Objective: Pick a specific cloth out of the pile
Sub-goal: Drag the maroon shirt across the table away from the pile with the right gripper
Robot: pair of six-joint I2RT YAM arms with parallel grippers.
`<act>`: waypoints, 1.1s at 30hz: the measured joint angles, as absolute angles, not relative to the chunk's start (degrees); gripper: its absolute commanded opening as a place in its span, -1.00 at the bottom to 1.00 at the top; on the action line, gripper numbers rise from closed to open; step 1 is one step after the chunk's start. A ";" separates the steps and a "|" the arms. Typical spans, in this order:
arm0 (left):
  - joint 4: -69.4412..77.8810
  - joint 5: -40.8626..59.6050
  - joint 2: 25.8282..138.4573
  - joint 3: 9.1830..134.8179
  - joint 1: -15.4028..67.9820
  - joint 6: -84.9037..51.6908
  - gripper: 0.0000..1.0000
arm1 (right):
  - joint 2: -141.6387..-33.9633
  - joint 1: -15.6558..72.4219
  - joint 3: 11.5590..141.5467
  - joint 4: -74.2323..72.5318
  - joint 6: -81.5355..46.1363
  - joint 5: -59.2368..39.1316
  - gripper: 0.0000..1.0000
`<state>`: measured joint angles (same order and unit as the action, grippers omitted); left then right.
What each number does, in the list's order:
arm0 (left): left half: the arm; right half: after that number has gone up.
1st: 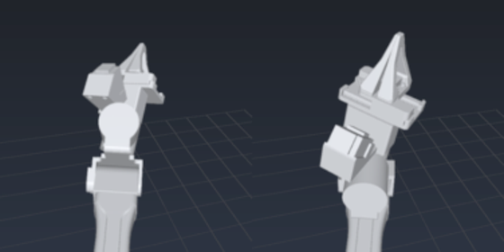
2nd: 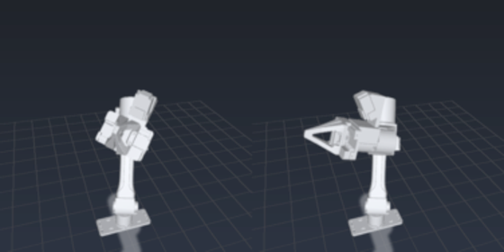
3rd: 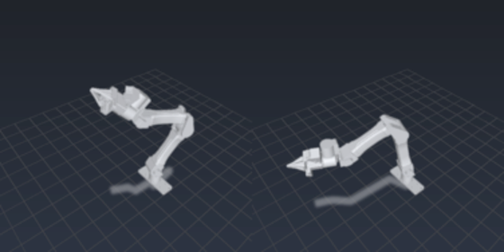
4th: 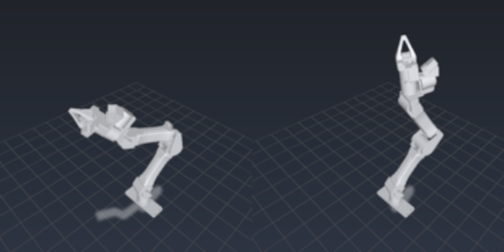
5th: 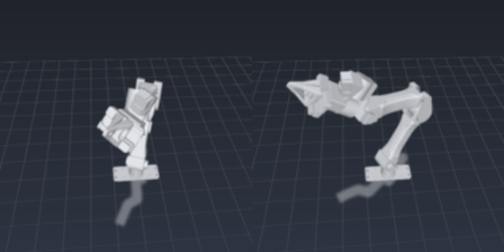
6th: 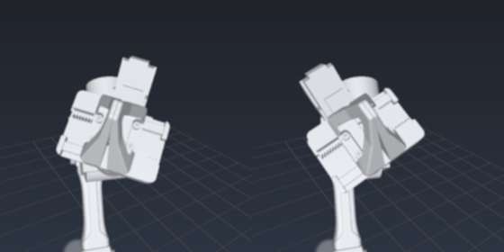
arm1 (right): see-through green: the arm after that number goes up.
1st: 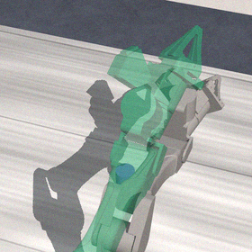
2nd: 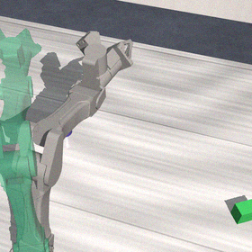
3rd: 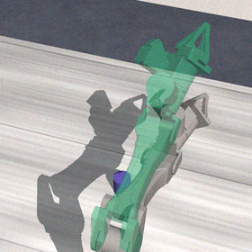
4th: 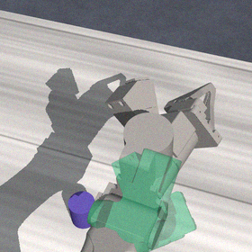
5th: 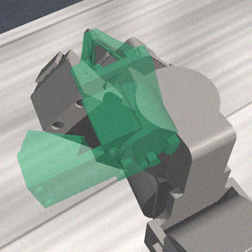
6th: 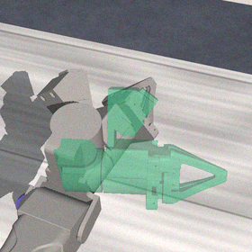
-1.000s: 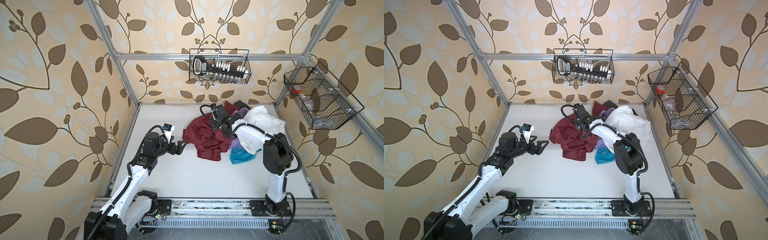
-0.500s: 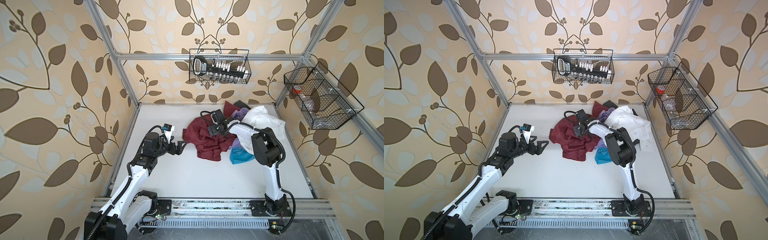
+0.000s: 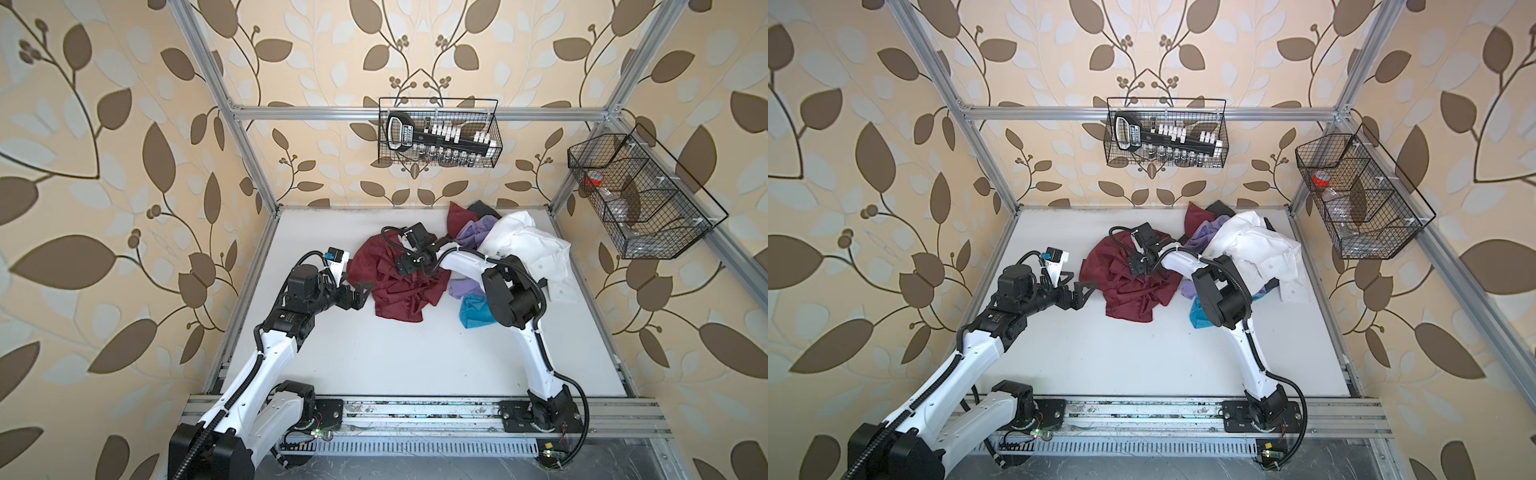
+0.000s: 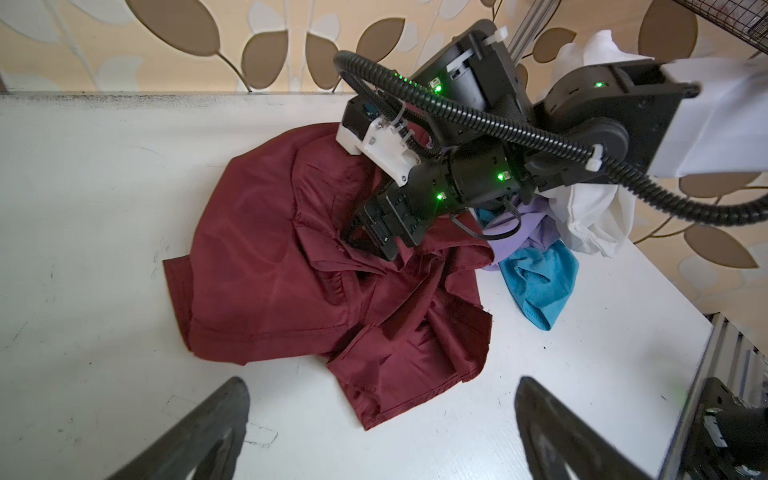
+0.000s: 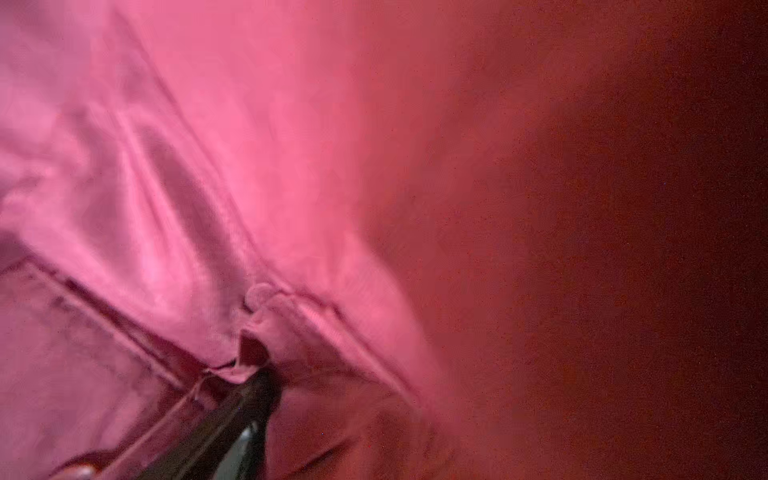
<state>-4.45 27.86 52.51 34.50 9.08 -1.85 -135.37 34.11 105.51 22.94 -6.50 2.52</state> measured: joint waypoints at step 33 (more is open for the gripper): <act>-1.10 23.66 42.44 29.89 9.08 -3.14 0.98 | -151.96 42.33 132.11 11.46 -26.15 -32.60 -1.00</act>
<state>-1.10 23.66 42.44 29.89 9.08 -3.14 -151.96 42.33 132.11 11.46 -26.15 -32.60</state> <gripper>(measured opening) 0.989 0.058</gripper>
